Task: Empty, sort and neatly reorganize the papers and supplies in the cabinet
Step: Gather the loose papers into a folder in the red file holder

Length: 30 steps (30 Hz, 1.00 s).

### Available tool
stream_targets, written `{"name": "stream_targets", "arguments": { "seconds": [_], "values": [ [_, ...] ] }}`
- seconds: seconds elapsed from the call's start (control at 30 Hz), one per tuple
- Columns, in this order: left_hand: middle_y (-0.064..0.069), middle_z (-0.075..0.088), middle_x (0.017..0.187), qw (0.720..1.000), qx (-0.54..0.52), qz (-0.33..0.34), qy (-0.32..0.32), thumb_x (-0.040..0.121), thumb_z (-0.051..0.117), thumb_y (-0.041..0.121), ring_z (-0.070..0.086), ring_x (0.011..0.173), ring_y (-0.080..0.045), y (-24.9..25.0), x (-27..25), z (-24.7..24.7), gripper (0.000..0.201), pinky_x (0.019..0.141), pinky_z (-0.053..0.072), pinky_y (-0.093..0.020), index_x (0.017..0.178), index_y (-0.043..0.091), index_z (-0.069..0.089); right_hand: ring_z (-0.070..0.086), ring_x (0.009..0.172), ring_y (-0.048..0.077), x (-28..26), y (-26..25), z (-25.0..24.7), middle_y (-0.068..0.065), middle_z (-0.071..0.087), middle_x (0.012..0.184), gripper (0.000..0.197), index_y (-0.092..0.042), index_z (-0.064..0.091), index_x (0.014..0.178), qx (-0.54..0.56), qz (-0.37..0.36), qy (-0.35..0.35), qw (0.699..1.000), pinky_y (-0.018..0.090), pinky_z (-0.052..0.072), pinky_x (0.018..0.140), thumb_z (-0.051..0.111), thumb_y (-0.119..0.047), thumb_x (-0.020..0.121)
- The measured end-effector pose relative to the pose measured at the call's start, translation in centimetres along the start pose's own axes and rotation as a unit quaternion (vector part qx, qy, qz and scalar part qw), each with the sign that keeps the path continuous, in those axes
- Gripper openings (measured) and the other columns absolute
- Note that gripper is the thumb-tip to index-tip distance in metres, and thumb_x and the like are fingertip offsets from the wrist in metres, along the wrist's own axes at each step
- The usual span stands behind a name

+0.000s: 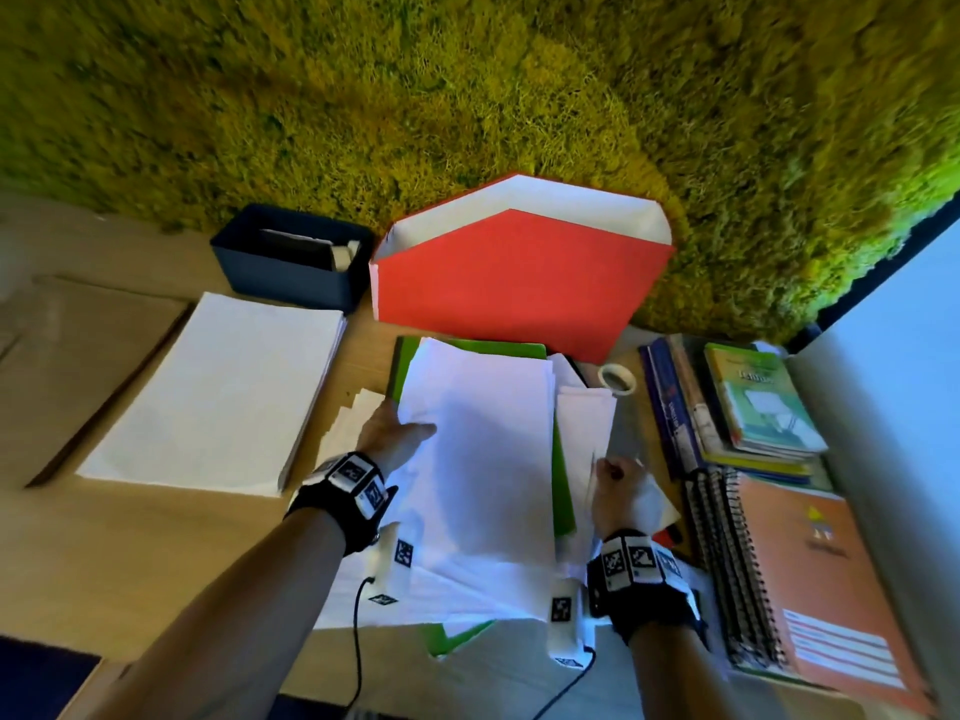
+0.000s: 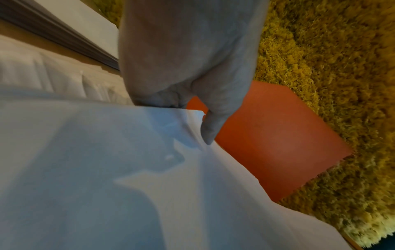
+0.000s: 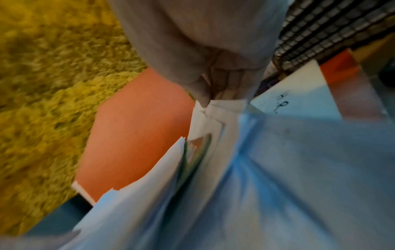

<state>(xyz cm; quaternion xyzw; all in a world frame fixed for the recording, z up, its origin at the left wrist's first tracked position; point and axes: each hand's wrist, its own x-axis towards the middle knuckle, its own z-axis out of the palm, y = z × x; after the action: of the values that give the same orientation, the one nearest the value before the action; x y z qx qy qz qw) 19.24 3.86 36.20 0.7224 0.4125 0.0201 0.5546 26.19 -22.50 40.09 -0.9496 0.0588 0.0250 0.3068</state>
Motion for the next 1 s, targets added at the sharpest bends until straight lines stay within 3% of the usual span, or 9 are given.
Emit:
{"name": "stream_targets", "arguments": {
  "seconds": [0.13,0.27,0.4,0.47,0.63,0.73,0.8,0.87,1.0],
  "values": [
    [-0.011,0.046,0.147,1.000,-0.014,-0.005,0.002,0.074,0.079,0.041,0.047,0.131,-0.031,-0.2,-0.2,0.1,0.088,0.107,0.041,-0.042,0.146,0.008,0.041,0.064,0.083,0.035,-0.7,-0.4,0.0,0.016,0.070,0.090,0.013,-0.015,0.072,0.082,-0.043,-0.069,0.051,0.995,0.029,0.039,0.063,0.062,-0.021,0.088],
    [-0.014,0.037,0.153,1.000,-0.022,-0.016,0.004,0.087,0.073,0.029,0.040,0.137,-0.031,-0.1,-0.2,0.2,0.078,0.108,0.037,-0.039,0.150,0.005,0.033,0.064,0.083,0.037,1.3,-0.3,0.8,0.022,0.066,0.077,0.021,-0.008,0.059,0.061,0.023,-0.060,-0.051,0.997,0.040,0.051,0.070,0.068,-0.011,0.080],
    [-0.021,0.052,0.137,1.000,-0.016,-0.021,0.002,0.086,0.074,0.029,0.053,0.121,-0.035,-0.1,-0.2,0.2,0.063,0.098,0.046,-0.042,0.136,-0.001,0.048,0.065,0.094,0.031,3.1,0.3,2.0,0.010,0.067,0.092,0.019,-0.014,0.066,0.094,0.073,-0.002,-0.205,0.976,0.038,0.051,0.082,0.073,-0.022,0.078],
    [-0.019,0.050,0.139,0.999,-0.035,-0.034,-0.002,0.087,0.072,0.030,0.051,0.124,-0.034,0.0,-0.3,0.1,0.067,0.098,0.045,-0.038,0.139,-0.001,0.045,0.066,0.094,0.031,3.8,0.4,2.0,0.008,0.070,0.096,0.019,-0.020,0.064,0.092,0.113,-0.002,-0.212,0.971,0.047,0.053,0.087,0.074,-0.021,0.075],
    [-0.013,0.064,0.121,0.987,-0.126,-0.083,-0.059,0.052,0.084,0.060,0.062,0.111,-0.031,0.1,-0.1,-0.6,0.095,0.101,0.045,-0.050,0.124,0.006,0.054,0.069,0.089,0.025,2.1,-2.4,-1.6,0.003,0.073,0.096,0.008,-0.022,0.069,0.088,0.183,-0.045,-0.139,0.972,0.046,0.054,0.087,0.069,-0.021,0.080],
    [0.001,0.057,0.070,0.985,-0.124,-0.086,-0.078,0.077,0.074,0.053,0.053,0.068,-0.021,0.4,-0.3,-1.4,0.042,0.066,0.044,-0.027,0.077,0.015,0.057,0.064,0.097,0.032,0.7,-4.3,-3.8,0.011,0.069,0.105,0.027,-0.014,0.064,0.112,0.094,-0.121,-0.061,0.986,0.039,0.051,0.087,0.066,-0.022,0.086],
    [0.008,0.053,0.079,0.983,-0.112,-0.096,-0.110,0.064,0.075,0.069,0.042,0.070,-0.016,0.3,-0.2,-1.7,0.052,0.061,0.029,-0.026,0.083,0.024,0.059,0.064,0.097,0.038,0.2,-5.4,-5.2,0.020,0.069,0.106,0.030,-0.009,0.063,0.114,0.051,-0.151,-0.028,0.987,0.042,0.051,0.086,0.063,-0.024,0.088],
    [0.005,0.054,0.095,0.981,-0.120,-0.089,-0.121,0.042,0.079,0.079,0.045,0.086,-0.015,-1.4,2.0,-1.4,0.078,0.074,0.034,-0.032,0.099,0.029,0.060,0.065,0.093,0.041,0.3,-6.0,-6.8,0.027,0.068,0.102,0.033,-0.003,0.064,0.109,0.033,-0.180,0.009,0.983,0.044,0.052,0.081,0.059,-0.028,0.088],
    [-0.008,0.064,0.090,0.985,-0.123,-0.081,-0.086,0.039,0.077,0.072,0.058,0.084,-0.024,-1.8,1.6,-1.2,0.091,0.076,0.041,-0.035,0.105,0.009,0.071,0.064,0.091,0.046,-0.1,-8.2,-11.9,0.033,0.065,0.101,0.038,0.003,0.063,0.101,0.026,-0.234,0.136,0.962,0.049,0.051,0.078,0.056,-0.032,0.087]
  ]
}}
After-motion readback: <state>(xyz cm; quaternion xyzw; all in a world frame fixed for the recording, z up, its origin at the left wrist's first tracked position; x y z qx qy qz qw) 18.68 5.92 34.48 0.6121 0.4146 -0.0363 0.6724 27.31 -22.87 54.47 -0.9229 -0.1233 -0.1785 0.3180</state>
